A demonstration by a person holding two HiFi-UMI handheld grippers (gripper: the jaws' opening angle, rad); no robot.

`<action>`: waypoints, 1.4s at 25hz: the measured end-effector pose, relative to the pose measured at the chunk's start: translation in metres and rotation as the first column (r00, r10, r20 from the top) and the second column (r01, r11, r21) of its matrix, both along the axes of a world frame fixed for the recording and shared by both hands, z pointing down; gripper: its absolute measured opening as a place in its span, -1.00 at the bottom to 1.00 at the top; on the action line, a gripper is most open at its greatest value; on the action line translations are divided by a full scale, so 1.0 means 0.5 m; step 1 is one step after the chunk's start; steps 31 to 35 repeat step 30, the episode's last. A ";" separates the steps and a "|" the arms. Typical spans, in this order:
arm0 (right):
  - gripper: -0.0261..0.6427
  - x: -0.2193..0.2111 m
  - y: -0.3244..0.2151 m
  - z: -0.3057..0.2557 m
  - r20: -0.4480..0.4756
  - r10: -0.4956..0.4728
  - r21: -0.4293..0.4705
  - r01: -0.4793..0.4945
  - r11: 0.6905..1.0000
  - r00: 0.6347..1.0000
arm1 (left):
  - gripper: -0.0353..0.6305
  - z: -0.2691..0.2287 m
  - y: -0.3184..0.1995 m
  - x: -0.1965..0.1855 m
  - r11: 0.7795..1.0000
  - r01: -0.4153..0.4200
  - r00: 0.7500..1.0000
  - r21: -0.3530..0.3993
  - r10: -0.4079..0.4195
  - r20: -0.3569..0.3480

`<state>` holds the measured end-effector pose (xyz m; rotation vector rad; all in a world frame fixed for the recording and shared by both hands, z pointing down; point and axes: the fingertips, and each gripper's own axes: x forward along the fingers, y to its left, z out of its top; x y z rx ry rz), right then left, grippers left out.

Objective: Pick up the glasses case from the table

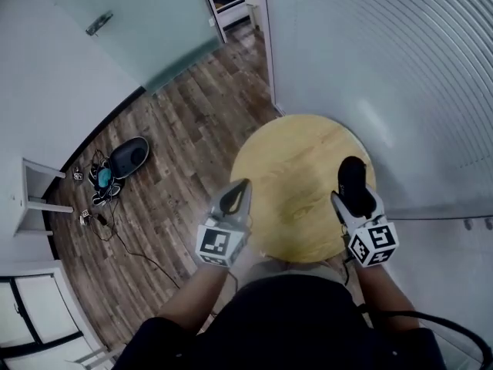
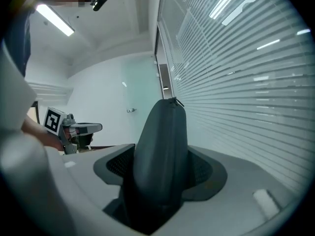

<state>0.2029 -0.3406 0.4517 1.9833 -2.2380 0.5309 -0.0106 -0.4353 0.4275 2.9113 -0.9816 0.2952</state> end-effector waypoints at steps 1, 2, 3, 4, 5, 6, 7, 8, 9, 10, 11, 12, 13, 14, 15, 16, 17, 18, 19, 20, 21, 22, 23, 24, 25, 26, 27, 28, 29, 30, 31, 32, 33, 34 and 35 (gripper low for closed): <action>0.00 0.011 0.010 -0.017 -0.003 0.008 0.013 -0.008 1.000 1.000 | -0.88 -0.017 0.007 -0.001 1.000 0.005 1.000 0.009 -0.004 -0.007; 0.00 0.020 0.018 -0.036 -0.005 0.016 0.026 -0.016 1.000 1.000 | -0.88 -0.035 0.014 -0.003 1.000 0.005 1.000 0.019 -0.005 -0.013; 0.00 0.027 0.025 -0.056 -0.009 0.023 0.041 -0.022 0.999 1.000 | -0.88 -0.054 0.019 -0.005 0.999 0.003 1.000 0.033 -0.002 -0.016; 0.00 0.032 0.030 -0.076 -0.013 0.027 0.057 -0.026 0.998 1.000 | -0.88 -0.073 0.023 -0.006 0.999 0.000 1.000 0.049 0.001 -0.018; 0.00 0.034 0.034 -0.095 -0.018 0.028 0.074 -0.027 0.997 0.999 | -0.88 -0.089 0.026 -0.008 0.998 0.000 1.000 0.065 0.002 -0.021; 0.00 0.033 0.038 -0.112 -0.023 0.027 0.091 -0.025 0.996 0.999 | -0.88 -0.104 0.027 -0.011 0.997 0.002 1.000 0.078 0.000 -0.027; 0.00 0.030 0.043 -0.128 -0.029 0.024 0.107 -0.020 0.994 0.999 | -0.88 -0.118 0.029 -0.014 0.996 0.006 0.999 0.089 -0.003 -0.034; 0.00 0.025 0.049 -0.143 -0.036 0.020 0.121 -0.015 0.992 0.999 | -0.88 -0.133 0.031 -0.016 0.995 0.012 0.999 0.099 -0.007 -0.042; 0.00 0.022 0.055 -0.155 -0.042 0.017 0.133 -0.011 0.991 0.999 | -0.88 -0.148 0.034 -0.017 0.994 0.017 0.999 0.111 -0.011 -0.053; 0.00 0.021 0.062 -0.164 -0.046 0.015 0.143 -0.008 0.990 0.999 | -0.88 -0.160 0.039 -0.015 0.992 0.021 0.998 0.126 -0.013 -0.065; 0.00 0.023 0.068 -0.169 -0.047 0.015 0.150 -0.008 0.989 0.999 | -0.88 -0.170 0.043 -0.012 0.990 0.024 0.997 0.140 -0.013 -0.075; 0.00 0.026 0.071 -0.172 -0.048 0.016 0.154 -0.008 0.988 0.999 | -0.88 -0.175 0.046 -0.008 0.988 0.023 0.997 0.151 -0.011 -0.080; 0.00 0.029 0.071 -0.175 -0.048 0.017 0.157 -0.009 0.988 0.999 | -0.88 -0.178 0.047 -0.005 0.988 0.021 0.997 0.156 -0.009 -0.081; 0.00 0.033 0.070 -0.177 -0.049 0.017 0.158 -0.009 0.987 0.999 | -0.88 -0.178 0.046 -0.003 0.987 0.020 0.997 0.157 -0.008 -0.080; 0.00 0.035 0.067 -0.181 -0.051 0.017 0.160 -0.009 0.987 0.999 | -0.88 -0.177 0.043 -0.002 0.988 0.022 0.997 0.154 -0.010 -0.080; 0.00 0.035 0.065 -0.186 -0.053 0.016 0.163 -0.007 0.987 0.998 | -0.88 -0.178 0.039 -0.002 0.988 0.024 0.997 0.151 -0.012 -0.081; 0.00 0.034 0.062 -0.192 -0.056 0.015 0.165 -0.006 0.986 0.998 | -0.88 -0.181 0.036 -0.003 0.989 0.025 0.997 0.148 -0.014 -0.081; 0.00 0.031 0.061 -0.200 -0.059 0.013 0.168 -0.003 0.986 0.998 | -0.88 -0.187 0.035 -0.004 0.989 0.025 0.997 0.148 -0.013 -0.081; 0.00 0.030 0.059 -0.209 -0.061 0.011 0.170 -0.001 0.985 0.998 | -0.88 -0.194 0.034 -0.002 0.988 0.022 0.997 0.150 -0.010 -0.080; 0.00 0.029 0.057 -0.216 -0.063 0.009 0.172 0.002 0.985 0.998 | -0.88 -0.201 0.034 0.002 0.988 0.018 0.997 0.153 -0.006 -0.080; 0.00 0.029 0.056 -0.220 -0.064 0.007 0.175 0.004 0.985 0.998 | -0.88 -0.206 0.036 0.006 0.988 0.013 0.997 0.157 -0.001 -0.080; 0.00 0.028 0.057 -0.219 -0.064 0.006 0.176 0.006 0.984 0.998 | -0.88 -0.207 0.038 0.011 0.987 0.008 0.997 0.160 0.004 -0.079; 0.00 0.027 0.060 -0.214 -0.064 0.005 0.177 0.007 0.984 0.998 | -0.88 -0.204 0.041 0.016 0.987 0.004 0.997 0.163 0.009 -0.080; 0.00 0.026 0.064 -0.205 -0.063 0.004 0.177 0.007 0.984 0.998 | -0.88 -0.199 0.045 0.019 0.986 0.001 0.997 0.164 0.012 -0.081; 0.00 0.025 0.066 -0.197 -0.062 0.003 0.178 0.008 0.984 0.998 | -0.88 -0.193 0.046 0.022 0.986 -0.001 0.997 0.166 0.015 -0.082; 0.00 0.024 0.064 -0.194 -0.062 0.002 0.180 0.009 0.984 0.998 | -0.88 -0.191 0.044 0.023 0.986 -0.002 0.997 0.166 0.016 -0.082; 0.00 0.024 0.058 -0.196 -0.062 0.002 0.181 0.009 0.983 0.998 | -0.88 -0.193 0.038 0.025 0.986 -0.003 0.997 0.167 0.017 -0.081; 0.00 0.025 0.051 -0.201 -0.062 0.002 0.183 0.009 0.983 0.998 | -0.88 -0.198 0.030 0.026 0.986 -0.003 0.997 0.168 0.017 -0.080; 0.00 0.027 0.043 -0.208 -0.063 0.002 0.184 0.009 0.983 0.998 | -0.88 -0.205 0.021 0.028 0.986 -0.004 0.997 0.170 0.017 -0.079; 0.00 0.029 0.034 -0.216 -0.064 0.003 0.186 0.009 0.983 0.998 | -0.88 -0.212 0.012 0.030 0.985 -0.004 0.997 0.171 0.017 -0.078; 0.00 0.029 0.034 -0.216 -0.064 0.003 0.186 0.009 0.983 0.998 | -0.88 -0.212 0.012 0.030 0.985 -0.004 0.997 0.171 0.017 -0.078; 0.00 0.029 0.034 -0.216 -0.064 0.003 0.186 0.009 0.983 0.998 | -0.88 -0.212 0.012 0.030 0.985 -0.004 0.997 0.171 0.017 -0.078; 0.00 0.029 0.034 -0.216 -0.064 0.003 0.186 0.009 0.983 0.998 | -0.88 -0.212 0.012 0.030 0.985 -0.004 0.997 0.171 0.017 -0.078; 0.00 0.029 0.034 -0.216 -0.064 0.003 0.186 0.009 0.983 0.998 | -0.88 -0.212 0.012 0.030 0.985 -0.004 0.997 0.171 0.017 -0.078; 0.00 0.029 0.034 -0.216 -0.064 0.003 0.186 0.009 0.983 0.998 | -0.88 -0.212 0.012 0.030 0.985 -0.004 0.997 0.171 0.017 -0.078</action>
